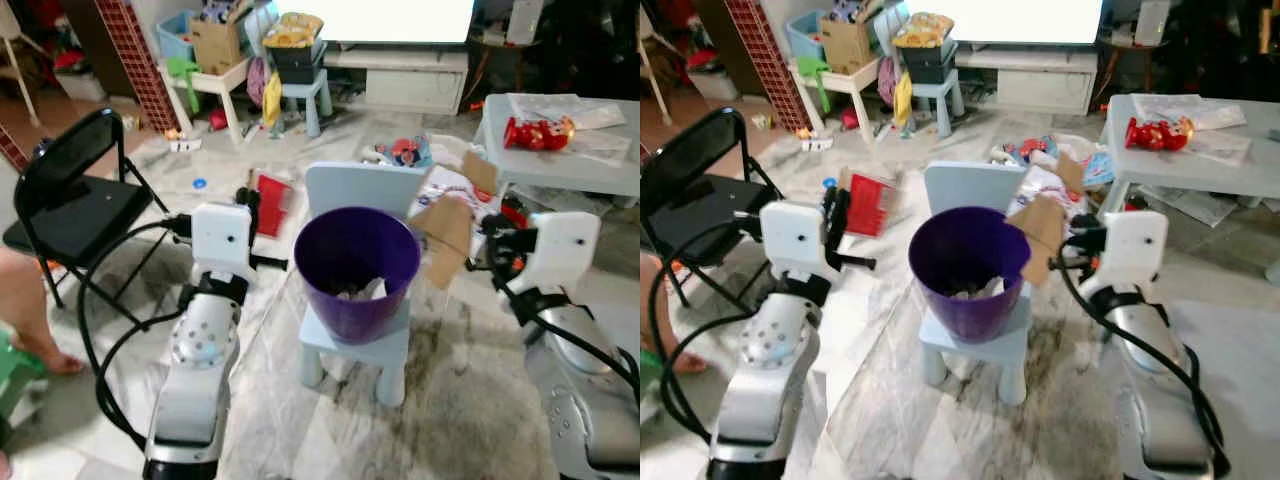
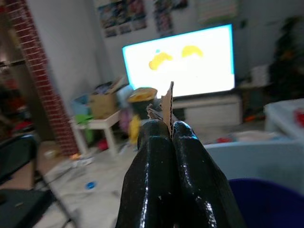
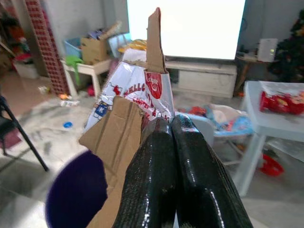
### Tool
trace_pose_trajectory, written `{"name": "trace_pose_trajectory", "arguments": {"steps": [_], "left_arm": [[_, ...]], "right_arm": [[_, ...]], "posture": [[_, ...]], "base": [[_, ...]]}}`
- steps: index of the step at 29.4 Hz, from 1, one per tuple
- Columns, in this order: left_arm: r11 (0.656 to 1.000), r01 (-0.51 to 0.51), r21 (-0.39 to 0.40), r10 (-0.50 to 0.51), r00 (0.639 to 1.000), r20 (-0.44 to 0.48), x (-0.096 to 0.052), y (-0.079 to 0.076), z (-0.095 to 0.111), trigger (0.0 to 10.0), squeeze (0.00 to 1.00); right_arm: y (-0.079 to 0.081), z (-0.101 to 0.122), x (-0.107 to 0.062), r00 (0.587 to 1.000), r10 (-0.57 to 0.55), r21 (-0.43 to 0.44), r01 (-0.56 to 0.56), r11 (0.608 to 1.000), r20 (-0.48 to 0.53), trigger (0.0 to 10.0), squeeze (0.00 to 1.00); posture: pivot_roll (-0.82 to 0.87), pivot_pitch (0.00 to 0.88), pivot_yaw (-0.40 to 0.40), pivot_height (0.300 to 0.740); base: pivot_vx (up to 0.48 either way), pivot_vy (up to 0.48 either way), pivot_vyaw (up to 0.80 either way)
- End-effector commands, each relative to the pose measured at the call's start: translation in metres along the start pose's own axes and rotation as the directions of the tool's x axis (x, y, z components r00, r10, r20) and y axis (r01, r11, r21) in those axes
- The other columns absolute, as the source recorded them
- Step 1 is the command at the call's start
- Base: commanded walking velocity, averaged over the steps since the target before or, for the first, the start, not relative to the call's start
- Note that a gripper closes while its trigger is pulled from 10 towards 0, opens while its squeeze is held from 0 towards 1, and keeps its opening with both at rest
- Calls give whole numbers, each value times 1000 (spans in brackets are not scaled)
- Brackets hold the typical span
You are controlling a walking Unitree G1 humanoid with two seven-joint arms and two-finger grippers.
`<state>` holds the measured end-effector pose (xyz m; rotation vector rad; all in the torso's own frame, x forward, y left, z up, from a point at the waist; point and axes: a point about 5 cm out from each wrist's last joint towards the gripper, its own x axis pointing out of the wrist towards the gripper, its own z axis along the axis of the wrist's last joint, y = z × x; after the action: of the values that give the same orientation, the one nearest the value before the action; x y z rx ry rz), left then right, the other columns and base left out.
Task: Picking trash to rubbish bin
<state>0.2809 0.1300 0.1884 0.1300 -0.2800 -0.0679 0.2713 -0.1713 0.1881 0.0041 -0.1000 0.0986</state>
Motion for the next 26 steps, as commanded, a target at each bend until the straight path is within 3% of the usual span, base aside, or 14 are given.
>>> {"name": "trace_pose_trajectory", "arguments": {"steps": [1,13,26], "left_arm": [[1000,14,-21,-14,1000,6,0,-6,1,0,0],[1000,11,-18,-11,1000,-4,0,-6,-2,0,0],[994,-64,-86,53,991,-123,-1,4,-28,0,0]], "right_arm": [[-7,2,-3,1000,-23,-7,23,1000,9,0,0],[-8,3,-2,999,-29,-9,29,1000,14,0,0],[-10,5,-3,999,-32,-18,33,999,20,0,0]], "posture": [[-16,108,31,740],[-18,107,27,740],[-26,104,25,740]], "base": [[337,0,0],[330,0,0],[0,0,0]]}}
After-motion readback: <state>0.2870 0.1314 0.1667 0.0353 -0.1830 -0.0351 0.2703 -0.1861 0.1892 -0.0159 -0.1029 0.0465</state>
